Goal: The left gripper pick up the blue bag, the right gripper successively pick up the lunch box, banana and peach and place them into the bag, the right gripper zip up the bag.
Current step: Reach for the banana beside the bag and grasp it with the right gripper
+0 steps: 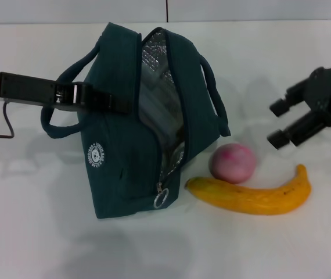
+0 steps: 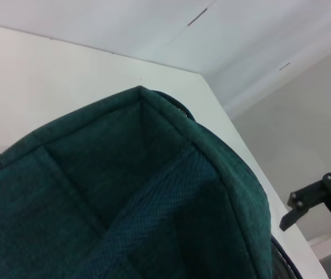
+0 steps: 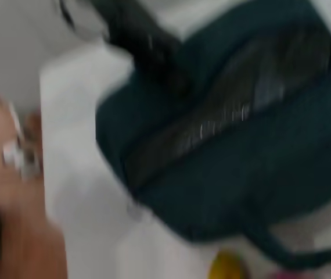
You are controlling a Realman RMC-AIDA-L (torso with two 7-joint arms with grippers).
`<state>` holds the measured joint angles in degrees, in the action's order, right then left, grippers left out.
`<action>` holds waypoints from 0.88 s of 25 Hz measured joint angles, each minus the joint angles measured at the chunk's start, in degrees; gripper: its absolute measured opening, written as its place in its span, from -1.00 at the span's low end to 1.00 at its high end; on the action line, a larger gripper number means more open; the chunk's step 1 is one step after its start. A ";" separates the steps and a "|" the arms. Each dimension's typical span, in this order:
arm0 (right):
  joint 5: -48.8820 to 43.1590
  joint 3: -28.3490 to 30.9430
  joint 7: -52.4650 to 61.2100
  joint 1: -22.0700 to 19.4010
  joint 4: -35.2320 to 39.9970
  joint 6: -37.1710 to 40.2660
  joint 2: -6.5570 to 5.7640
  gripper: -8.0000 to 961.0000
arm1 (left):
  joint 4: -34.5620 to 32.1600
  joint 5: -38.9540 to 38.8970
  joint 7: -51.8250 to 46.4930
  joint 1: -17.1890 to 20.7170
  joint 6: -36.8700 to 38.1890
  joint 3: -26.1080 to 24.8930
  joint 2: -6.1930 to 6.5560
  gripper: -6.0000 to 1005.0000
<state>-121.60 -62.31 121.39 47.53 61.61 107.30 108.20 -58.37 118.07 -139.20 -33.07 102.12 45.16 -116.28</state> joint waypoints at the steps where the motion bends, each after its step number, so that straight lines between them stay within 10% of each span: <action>1: -3.08 -1.48 1.21 1.16 1.78 1.42 0.49 0.73 | 0.01 -0.01 0.00 -0.02 0.00 0.01 -0.03 -0.92; 9: -22.73 -10.46 4.32 6.50 7.67 4.69 7.40 0.73 | 0.10 -0.04 -0.03 0.06 0.00 0.00 -0.37 -0.92; 22: -18.58 -25.51 7.37 5.94 2.51 -4.95 7.96 0.65 | 0.87 -0.04 -0.26 -0.05 -0.39 0.01 -0.68 -0.92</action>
<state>-140.18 -87.82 128.75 53.47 64.12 102.34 116.16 -57.50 118.03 -139.45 -33.12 101.73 45.17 -116.96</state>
